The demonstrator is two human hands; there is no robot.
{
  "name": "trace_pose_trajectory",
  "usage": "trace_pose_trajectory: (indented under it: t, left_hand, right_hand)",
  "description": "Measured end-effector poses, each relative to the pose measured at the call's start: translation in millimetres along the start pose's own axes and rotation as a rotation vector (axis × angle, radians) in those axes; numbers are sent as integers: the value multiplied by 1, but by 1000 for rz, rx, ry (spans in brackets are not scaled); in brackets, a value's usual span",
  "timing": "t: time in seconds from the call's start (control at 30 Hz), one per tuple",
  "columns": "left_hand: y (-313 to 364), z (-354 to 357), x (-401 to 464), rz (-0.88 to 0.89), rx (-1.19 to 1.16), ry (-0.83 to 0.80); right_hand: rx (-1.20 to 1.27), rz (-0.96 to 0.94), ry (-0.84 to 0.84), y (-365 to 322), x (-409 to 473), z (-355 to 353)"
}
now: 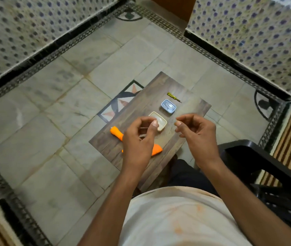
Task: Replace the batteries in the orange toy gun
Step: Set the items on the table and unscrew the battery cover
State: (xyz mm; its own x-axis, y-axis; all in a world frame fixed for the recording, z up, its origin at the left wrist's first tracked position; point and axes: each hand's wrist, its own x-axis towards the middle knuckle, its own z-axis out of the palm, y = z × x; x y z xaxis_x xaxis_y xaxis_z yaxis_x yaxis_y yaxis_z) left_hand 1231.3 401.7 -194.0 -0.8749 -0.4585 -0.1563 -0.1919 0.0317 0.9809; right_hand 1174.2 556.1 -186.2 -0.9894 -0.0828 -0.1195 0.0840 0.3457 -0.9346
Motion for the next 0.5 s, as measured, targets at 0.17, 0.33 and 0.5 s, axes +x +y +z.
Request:
trace_pose_trajectory:
  t: [0.17, 0.33, 0.5]
  left_hand:
    - [1, 21, 36, -60, -39, 190]
    - [-9, 74, 81, -197, -56, 433]
    - [-33, 118, 123, -278, -94, 624]
  right_hand:
    - [-9, -31, -188, 1, 74, 4]
    - [-5, -24, -413, 18, 174, 0]
    - [25, 128, -574, 59, 249, 5]
